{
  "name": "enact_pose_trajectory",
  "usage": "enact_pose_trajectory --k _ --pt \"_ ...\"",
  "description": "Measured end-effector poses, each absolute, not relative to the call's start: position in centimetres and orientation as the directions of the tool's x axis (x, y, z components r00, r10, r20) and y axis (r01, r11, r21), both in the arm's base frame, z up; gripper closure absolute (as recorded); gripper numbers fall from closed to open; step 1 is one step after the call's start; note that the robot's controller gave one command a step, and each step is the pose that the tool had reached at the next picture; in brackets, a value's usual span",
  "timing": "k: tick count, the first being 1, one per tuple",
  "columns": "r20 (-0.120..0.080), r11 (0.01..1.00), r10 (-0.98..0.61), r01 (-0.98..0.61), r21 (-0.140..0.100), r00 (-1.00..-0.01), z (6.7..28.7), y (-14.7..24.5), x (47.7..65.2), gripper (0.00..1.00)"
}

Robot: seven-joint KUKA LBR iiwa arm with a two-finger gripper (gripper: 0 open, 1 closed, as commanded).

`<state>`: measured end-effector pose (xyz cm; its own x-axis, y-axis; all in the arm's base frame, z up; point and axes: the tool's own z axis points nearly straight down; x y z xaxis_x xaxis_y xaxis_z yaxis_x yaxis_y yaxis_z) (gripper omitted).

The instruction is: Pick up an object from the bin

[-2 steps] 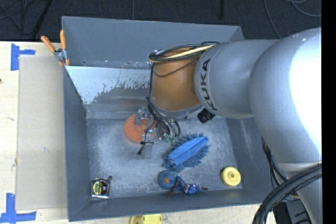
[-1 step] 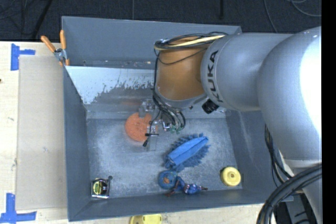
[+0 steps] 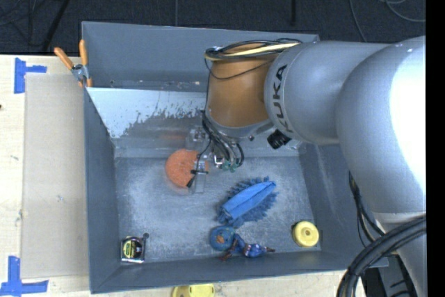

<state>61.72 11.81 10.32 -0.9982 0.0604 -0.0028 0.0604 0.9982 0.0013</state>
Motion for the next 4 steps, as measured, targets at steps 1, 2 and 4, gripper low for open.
enact_pose_trajectory --k 1,2,4 --pt "-0.01 0.996 0.092 0.092 0.004 -0.996 7.7 11.9 62.1 1.0" --pt "-0.01 0.996 0.092 0.092 0.004 -0.996 7.7 11.9 62.1 1.0" --pt "-0.003 0.996 0.093 0.093 0.002 -0.996 10.0 11.9 61.9 1.0"
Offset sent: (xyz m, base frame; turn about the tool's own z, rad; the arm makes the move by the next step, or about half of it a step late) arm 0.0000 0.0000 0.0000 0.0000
